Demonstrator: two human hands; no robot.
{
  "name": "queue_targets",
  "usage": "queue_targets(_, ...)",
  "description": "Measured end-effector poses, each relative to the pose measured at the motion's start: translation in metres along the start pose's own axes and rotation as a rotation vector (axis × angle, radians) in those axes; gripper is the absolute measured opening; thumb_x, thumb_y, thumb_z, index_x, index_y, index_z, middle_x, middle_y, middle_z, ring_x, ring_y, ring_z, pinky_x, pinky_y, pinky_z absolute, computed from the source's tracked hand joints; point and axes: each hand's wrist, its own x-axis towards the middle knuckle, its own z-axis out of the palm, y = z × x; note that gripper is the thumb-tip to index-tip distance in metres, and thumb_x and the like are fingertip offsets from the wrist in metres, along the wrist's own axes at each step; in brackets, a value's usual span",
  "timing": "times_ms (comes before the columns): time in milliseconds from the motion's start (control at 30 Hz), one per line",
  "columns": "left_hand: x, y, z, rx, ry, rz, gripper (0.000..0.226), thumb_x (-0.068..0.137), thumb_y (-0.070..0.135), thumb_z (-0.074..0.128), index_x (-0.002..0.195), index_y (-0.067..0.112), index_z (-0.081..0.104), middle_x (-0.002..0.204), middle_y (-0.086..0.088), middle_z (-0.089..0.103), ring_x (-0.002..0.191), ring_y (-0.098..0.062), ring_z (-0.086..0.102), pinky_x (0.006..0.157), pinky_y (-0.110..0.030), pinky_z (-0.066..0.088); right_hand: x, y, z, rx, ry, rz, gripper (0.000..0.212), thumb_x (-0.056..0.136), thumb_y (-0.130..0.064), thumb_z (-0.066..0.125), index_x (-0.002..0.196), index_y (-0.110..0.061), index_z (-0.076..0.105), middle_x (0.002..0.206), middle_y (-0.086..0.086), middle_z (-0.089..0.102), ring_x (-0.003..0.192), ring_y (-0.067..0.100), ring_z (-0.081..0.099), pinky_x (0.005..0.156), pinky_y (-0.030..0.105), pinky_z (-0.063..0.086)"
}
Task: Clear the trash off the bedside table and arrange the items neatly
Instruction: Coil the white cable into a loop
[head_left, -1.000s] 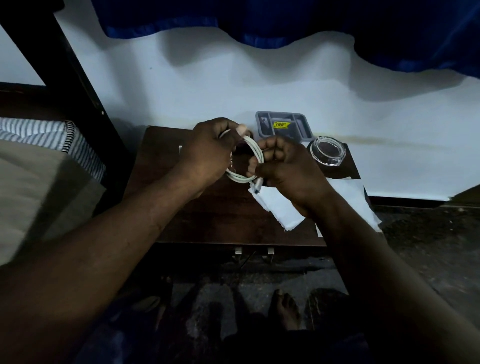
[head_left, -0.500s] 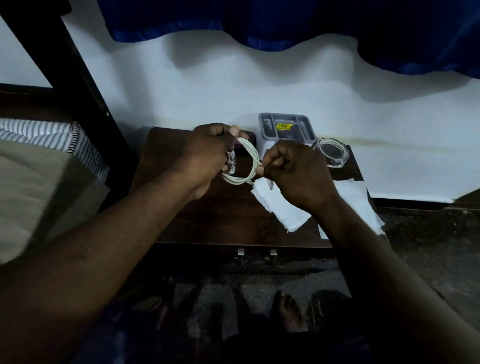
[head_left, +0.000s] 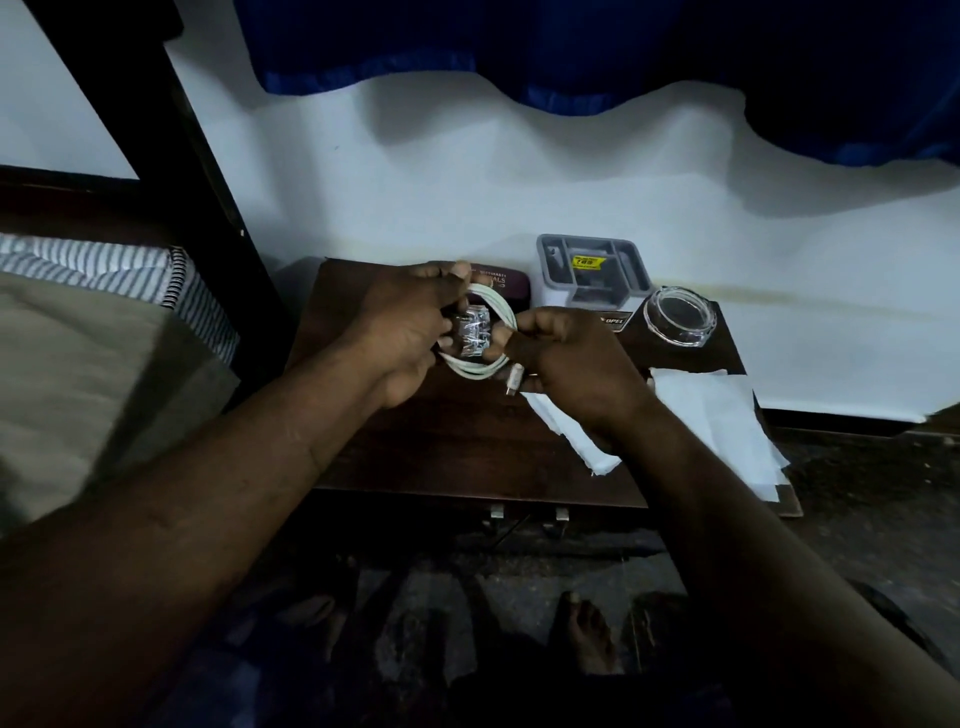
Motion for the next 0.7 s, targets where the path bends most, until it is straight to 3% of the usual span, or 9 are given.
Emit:
queue_targets(100, -0.002, 0.004, -0.007, -0.076, -0.025, -0.046, 0.023, 0.105, 0.021, 0.056, 0.084, 0.015, 0.063, 0.064, 0.003, 0.052, 0.049, -0.006, 0.04, 0.042, -0.016, 0.036, 0.0, -0.004, 0.004, 0.12, -0.033, 0.017, 0.016, 0.092, -0.005, 0.076, 0.106, 0.002, 0.073, 0.096, 0.022, 0.077, 0.077, 0.018, 0.069, 0.073, 0.033, 0.06)
queue_targets(233, -0.003, 0.008, -0.018, -0.061, -0.1, -0.101, 0.022, 0.106, 0.025, 0.054, 0.089, 0.014, 0.062, 0.073, -0.001, 0.06, 0.059, -0.011, 0.054, 0.055, -0.022, 0.051, 0.004, -0.008, 0.009, 0.239, -0.001, 0.064, 0.019, 0.088, 0.006, 0.075, 0.107, 0.01, 0.071, 0.096, 0.031, 0.075, 0.078, 0.027, 0.072, 0.08, 0.043, 0.064)
queue_targets(300, -0.002, 0.011, -0.025, 0.0, -0.096, -0.121, 0.017, 0.105, 0.025, 0.055, 0.103, 0.013, 0.067, 0.079, -0.001, 0.067, 0.067, -0.014, 0.063, 0.064, -0.027, 0.056, 0.007, -0.011, 0.011, 0.322, 0.019, 0.067, 0.016, 0.089, 0.008, 0.073, 0.104, 0.01, 0.07, 0.084, 0.026, 0.074, 0.068, 0.02, 0.071, 0.078, 0.039, 0.064)
queue_targets(367, -0.002, 0.013, -0.034, 0.041, -0.099, -0.137, 0.015, 0.103, 0.019, 0.058, 0.11, 0.012, 0.069, 0.084, -0.002, 0.073, 0.075, -0.016, 0.07, 0.071, -0.031, 0.061, 0.011, -0.015, 0.013, 0.41, 0.057, 0.089, 0.017, 0.089, 0.008, 0.072, 0.107, 0.009, 0.071, 0.089, 0.022, 0.073, 0.071, 0.02, 0.071, 0.076, 0.035, 0.064)
queue_targets(533, -0.004, 0.016, -0.05, 0.016, -0.146, -0.122, 0.019, 0.099, 0.008, 0.061, 0.114, 0.004, 0.071, 0.089, -0.004, 0.076, 0.077, -0.014, 0.074, 0.071, -0.028, 0.063, 0.019, -0.019, 0.022, 0.439, 0.092, 0.106, 0.013, 0.088, 0.005, 0.075, 0.101, 0.002, 0.073, 0.092, 0.018, 0.075, 0.07, 0.017, 0.072, 0.069, 0.031, 0.064)
queue_targets(700, 0.002, 0.02, -0.061, 0.029, 0.001, -0.071, 0.014, 0.099, 0.009, 0.063, 0.109, 0.004, 0.071, 0.086, -0.004, 0.075, 0.074, -0.012, 0.07, 0.063, -0.023, 0.061, 0.024, -0.022, 0.035, 0.418, 0.018, 0.088, 0.009, 0.093, -0.005, 0.073, 0.098, -0.013, 0.074, 0.092, 0.006, 0.08, 0.074, 0.012, 0.074, 0.066, 0.024, 0.06)
